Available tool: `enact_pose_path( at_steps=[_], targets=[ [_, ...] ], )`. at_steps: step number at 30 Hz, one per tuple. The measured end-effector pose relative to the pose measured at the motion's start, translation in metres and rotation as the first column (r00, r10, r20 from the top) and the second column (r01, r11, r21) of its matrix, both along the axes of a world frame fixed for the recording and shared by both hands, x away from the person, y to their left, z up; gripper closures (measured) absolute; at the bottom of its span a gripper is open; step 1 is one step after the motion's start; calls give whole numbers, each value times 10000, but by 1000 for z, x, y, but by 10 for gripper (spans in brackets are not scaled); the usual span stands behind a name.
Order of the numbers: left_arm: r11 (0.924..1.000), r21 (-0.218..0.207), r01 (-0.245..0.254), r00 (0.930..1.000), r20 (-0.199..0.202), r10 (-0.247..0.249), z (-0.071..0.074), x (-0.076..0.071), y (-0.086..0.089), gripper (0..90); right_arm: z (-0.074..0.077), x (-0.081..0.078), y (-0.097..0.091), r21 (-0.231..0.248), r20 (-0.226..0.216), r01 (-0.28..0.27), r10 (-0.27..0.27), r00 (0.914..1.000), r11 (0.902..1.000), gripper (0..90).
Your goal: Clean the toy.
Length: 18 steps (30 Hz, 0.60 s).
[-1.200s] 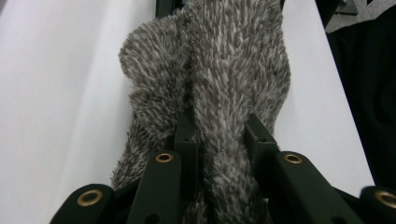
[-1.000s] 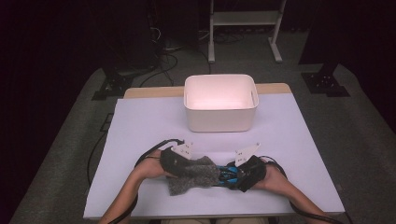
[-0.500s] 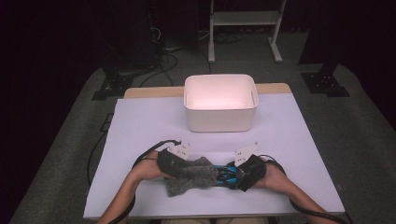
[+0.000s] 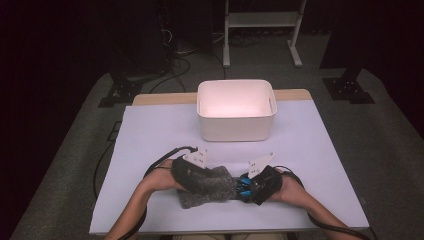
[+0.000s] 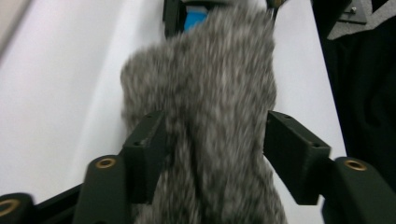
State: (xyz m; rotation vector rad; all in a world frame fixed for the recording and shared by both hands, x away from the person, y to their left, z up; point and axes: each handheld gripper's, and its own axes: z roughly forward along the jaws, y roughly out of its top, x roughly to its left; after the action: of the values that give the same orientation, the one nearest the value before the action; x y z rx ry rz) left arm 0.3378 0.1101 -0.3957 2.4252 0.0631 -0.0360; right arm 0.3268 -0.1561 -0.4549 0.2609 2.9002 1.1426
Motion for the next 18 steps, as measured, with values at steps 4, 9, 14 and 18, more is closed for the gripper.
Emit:
enact_pose_path(
  at_steps=[4,9,14,18],
  targets=[
    [9998,-24,186,9997,136,-186,7,-2,-16,372,0,0,2,-11,-22,35,-35,10000,10000,229],
    [9989,382,286,9992,281,-297,2,0,-41,372,0,0,3,19,-43,56,-55,10000,10000,229],
    [9948,996,219,9995,193,-240,-11,1,-54,462,-1,0,3,94,-19,41,-41,10000,9999,229],
    [9972,747,11,10000,66,-16,-9,5,-47,710,-1,0,2,132,-29,14,-14,10000,9999,229]
  ],
)
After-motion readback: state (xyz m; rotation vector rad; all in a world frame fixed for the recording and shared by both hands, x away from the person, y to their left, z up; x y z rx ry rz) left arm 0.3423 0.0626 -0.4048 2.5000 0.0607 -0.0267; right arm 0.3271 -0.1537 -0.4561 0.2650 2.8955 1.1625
